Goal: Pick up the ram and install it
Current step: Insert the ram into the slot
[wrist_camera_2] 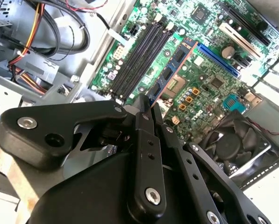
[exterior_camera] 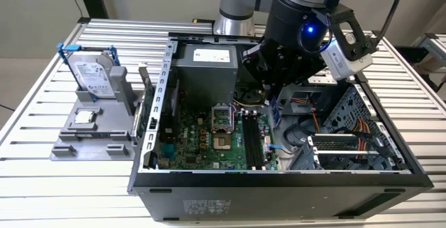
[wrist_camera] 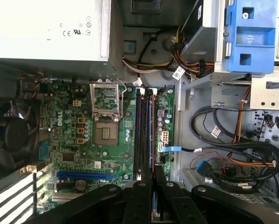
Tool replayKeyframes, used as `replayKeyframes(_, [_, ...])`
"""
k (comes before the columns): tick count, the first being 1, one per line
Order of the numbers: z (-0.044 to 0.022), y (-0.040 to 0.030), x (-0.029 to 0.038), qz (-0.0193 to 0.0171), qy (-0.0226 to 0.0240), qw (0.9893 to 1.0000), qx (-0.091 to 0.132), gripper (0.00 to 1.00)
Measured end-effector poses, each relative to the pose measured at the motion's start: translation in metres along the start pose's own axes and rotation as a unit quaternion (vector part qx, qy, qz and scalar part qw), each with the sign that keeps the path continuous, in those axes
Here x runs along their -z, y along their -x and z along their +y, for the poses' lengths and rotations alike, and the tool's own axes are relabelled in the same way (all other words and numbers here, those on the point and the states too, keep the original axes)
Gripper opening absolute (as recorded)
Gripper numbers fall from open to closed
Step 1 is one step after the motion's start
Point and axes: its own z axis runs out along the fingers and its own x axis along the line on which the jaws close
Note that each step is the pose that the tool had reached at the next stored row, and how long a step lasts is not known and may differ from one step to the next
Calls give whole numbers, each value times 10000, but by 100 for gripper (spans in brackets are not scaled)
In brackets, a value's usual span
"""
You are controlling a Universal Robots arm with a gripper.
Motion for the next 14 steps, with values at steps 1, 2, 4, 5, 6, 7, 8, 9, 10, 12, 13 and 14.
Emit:
replayKeyframes(1, [0, 0, -12, 0, 0, 10000, 0, 0])
replayKeyframes(2, [-1, 0, -27, 0, -1, 10000, -2, 0])
replayKeyframes(4, [-1, 0, -44, 0, -1, 10000, -27, 0])
replayKeyframes(5, [-1, 0, -48, -1, -2, 10000, -57, 0])
replayKeyframes(6, [-1, 0, -52, -1, -2, 10000, -87, 0])
replayKeyframes(7, [-1, 0, -58, -2, -1, 9999, -117, 0])
replayKeyframes(8, [-2, 1, -65, -4, -1, 9999, -161, 0])
replayKeyframes(9, [-1, 0, -69, -7, -2, 9998, -212, 0])
replayKeyframes(10, [-2, 0, -74, -8, -2, 9997, -255, 0])
replayKeyframes(12, [-2, 0, -87, -14, -1, 9994, -347, 0])
replayKeyframes(13, [-2, 0, -92, -20, -2, 9992, -393, 0])
replayKeyframes(14, [-2, 0, -96, -22, -2, 9991, -431, 0])
